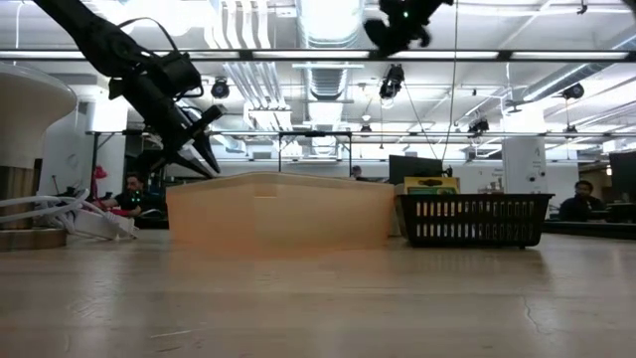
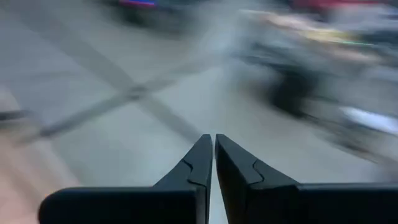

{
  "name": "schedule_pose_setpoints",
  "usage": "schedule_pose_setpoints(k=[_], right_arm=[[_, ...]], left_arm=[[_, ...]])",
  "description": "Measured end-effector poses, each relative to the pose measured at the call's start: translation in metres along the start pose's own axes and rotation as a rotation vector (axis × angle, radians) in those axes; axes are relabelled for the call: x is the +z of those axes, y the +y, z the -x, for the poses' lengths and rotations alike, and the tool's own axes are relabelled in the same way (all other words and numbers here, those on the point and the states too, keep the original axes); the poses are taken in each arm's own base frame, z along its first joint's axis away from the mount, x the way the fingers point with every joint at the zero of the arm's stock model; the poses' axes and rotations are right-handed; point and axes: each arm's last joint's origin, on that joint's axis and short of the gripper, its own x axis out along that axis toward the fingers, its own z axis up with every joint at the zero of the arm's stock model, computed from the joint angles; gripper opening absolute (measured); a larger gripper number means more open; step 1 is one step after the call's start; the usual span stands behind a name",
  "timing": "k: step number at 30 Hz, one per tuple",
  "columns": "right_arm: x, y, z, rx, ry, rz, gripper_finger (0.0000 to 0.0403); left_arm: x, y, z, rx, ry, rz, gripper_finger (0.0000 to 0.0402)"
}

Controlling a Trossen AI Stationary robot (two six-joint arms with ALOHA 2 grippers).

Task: Pick & Place School Supplies
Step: Adjust the yellow crayon box

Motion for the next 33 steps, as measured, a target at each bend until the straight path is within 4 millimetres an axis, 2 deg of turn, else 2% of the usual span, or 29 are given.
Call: schedule_pose_setpoints(k=[2,4,6,8,11,15,17,23,25,27,33], right_arm=[[-0.008,0.008,0.001,-0.284,-0.004,-0.019,0.0018],[-0.015,0.017,0.002,-0.495,-0.040,-0.054,0.0018],[-0.019,0.028,0.004,-0.574,-0.089,-0.067,0.0018],[-0.026,0.038,0.004,-0.551,-0.077,-0.007,0.0018],[-0.041,0.056,0.010,-0.426,-0.017,0.054,0.0018],[-0.045,0.067,0.038,-0.207,-0.006,0.035,0.0018],[-0.048,0.066,0.052,-0.043,0.029,0.056,0.0018],[-0.065,0.075,0.078,0.534,0.094,-0.049,0.0018],[-0.074,0.083,0.079,0.594,0.088,-0.049,0.0018],[-0.086,0.090,0.073,0.582,0.094,-0.065,0.0018],[-0.134,0.108,0.051,0.574,0.097,-0.087,0.0018]], left_arm=[[0.001,0.000,0.000,0.003,-0.009,0.000,0.0080],[0.002,0.000,0.000,-0.002,-0.019,-0.001,0.0080],[0.002,-0.001,0.000,-0.007,-0.024,-0.002,0.0080],[0.003,-0.001,0.000,-0.011,-0.030,-0.003,0.0080],[0.003,-0.001,0.000,-0.016,-0.030,-0.003,0.0080],[0.003,-0.002,0.000,-0.032,-0.016,-0.005,0.0080],[0.002,-0.002,0.000,-0.042,-0.006,-0.023,0.0080],[0.003,-0.002,0.000,-0.029,-0.017,-0.085,0.0080],[0.003,-0.001,0.000,-0.009,-0.032,-0.112,0.0080],[0.003,-0.001,0.000,-0.008,-0.028,-0.140,0.0080],[-0.003,0.002,0.000,-0.017,0.051,-0.229,0.0080]])
